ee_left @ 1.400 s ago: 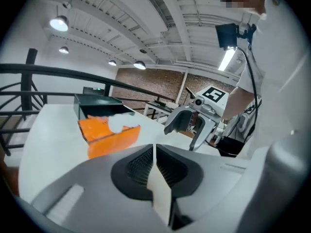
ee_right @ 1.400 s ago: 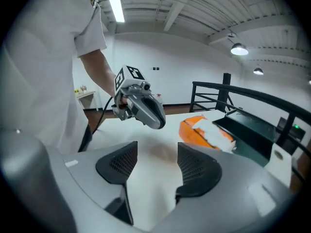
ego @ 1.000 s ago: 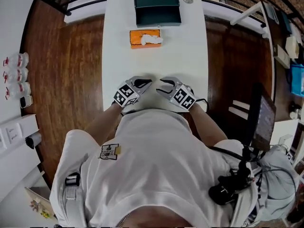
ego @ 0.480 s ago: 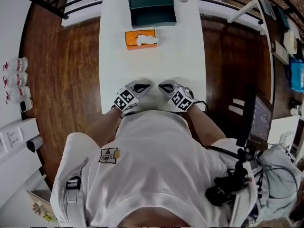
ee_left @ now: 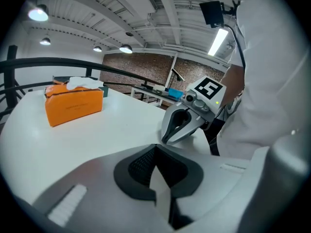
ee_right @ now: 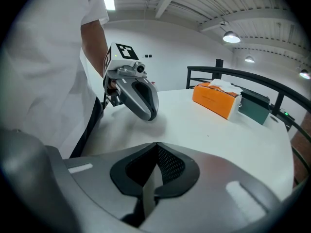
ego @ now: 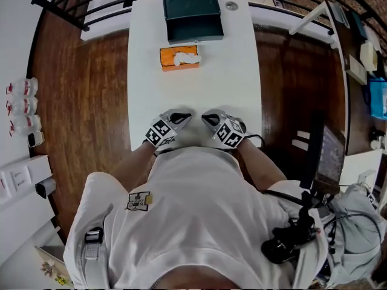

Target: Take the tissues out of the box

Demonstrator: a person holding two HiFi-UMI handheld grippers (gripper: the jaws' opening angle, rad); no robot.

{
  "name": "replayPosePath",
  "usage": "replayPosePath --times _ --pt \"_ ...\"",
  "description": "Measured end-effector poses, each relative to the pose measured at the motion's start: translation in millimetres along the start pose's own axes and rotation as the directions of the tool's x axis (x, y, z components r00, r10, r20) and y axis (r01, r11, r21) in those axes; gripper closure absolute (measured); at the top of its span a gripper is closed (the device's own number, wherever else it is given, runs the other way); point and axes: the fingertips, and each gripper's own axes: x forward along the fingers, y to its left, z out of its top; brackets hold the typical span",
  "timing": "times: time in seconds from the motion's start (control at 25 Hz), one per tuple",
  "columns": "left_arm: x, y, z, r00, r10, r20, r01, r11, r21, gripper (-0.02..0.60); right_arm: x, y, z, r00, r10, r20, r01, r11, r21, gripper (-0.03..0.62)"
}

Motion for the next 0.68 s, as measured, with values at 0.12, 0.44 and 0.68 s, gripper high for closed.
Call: replayPosePath --times 0.12,0.44,0.68 --pt "0.0 0.7 -0.2 1.000 0.000 -0.002 0.000 1.000 -0.003 0.581 0.2 -0.4 0.1 1.000 -0.001 0.000 0.001 1.000 -0.001 0.594" --pt "-0.7 1.5 0.2 1.000 0.009 0.000 -0.009 1.000 0.002 0.581 0.2 -1.4 0.5 1.000 -0.005 -0.002 0.005 1.000 -0.001 0.594" --pt "1.6 5.1 2.0 1.000 0.021 0.016 -0.021 1.000 0.006 0.581 3.5 -4.7 -2.0 1.000 -0.007 0.001 0.007 1.000 -0.002 0.594"
